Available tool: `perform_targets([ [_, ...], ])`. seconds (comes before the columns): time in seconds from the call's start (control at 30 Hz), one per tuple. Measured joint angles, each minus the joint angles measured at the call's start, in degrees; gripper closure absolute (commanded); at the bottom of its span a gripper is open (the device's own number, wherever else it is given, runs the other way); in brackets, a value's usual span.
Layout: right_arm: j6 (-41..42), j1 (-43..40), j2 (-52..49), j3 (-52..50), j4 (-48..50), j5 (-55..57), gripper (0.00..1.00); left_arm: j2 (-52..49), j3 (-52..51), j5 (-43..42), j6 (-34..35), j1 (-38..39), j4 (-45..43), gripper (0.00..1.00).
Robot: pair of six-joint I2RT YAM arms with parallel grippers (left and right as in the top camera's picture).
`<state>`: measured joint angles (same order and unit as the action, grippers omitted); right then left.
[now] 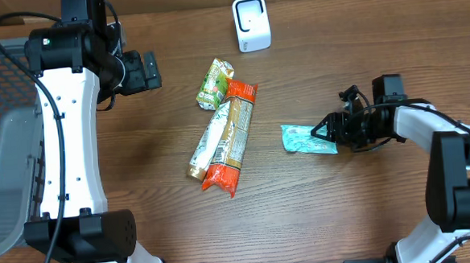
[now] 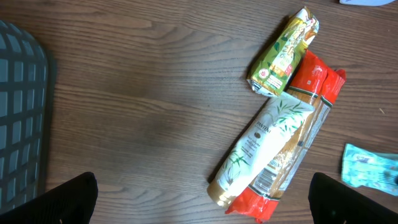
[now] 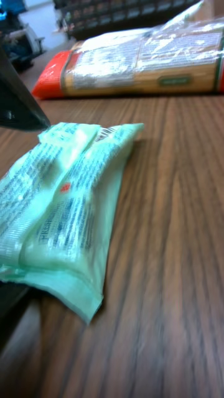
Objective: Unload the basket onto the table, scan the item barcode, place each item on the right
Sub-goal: 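Lift the teal tissue pack with the right gripper and raise it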
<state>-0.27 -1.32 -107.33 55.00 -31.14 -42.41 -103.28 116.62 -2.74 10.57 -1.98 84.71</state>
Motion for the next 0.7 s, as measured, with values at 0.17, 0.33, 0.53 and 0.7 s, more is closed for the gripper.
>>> perform_targets([
  [0.17,3.85,1.05,-3.63,0.0,2.97,-3.56,0.81,0.0,0.0,0.0,0.0,0.0,0.0,0.0],
  [0.33,5.86,0.92,-4.96,-0.15,2.64,-4.9,0.96,0.0,0.0,0.0,0.0,0.0,0.0,0.0],
  [0.53,5.09,1.01,-5.97,3.28,-7.48,-5.16,0.96,0.0,0.0,0.0,0.02,0.0,0.0,0.0],
  [0.7,1.95,1.11,-5.92,8.68,-16.74,-6.86,0.96,0.0,0.0,0.0,0.0,0.0,0.0,0.0],
])
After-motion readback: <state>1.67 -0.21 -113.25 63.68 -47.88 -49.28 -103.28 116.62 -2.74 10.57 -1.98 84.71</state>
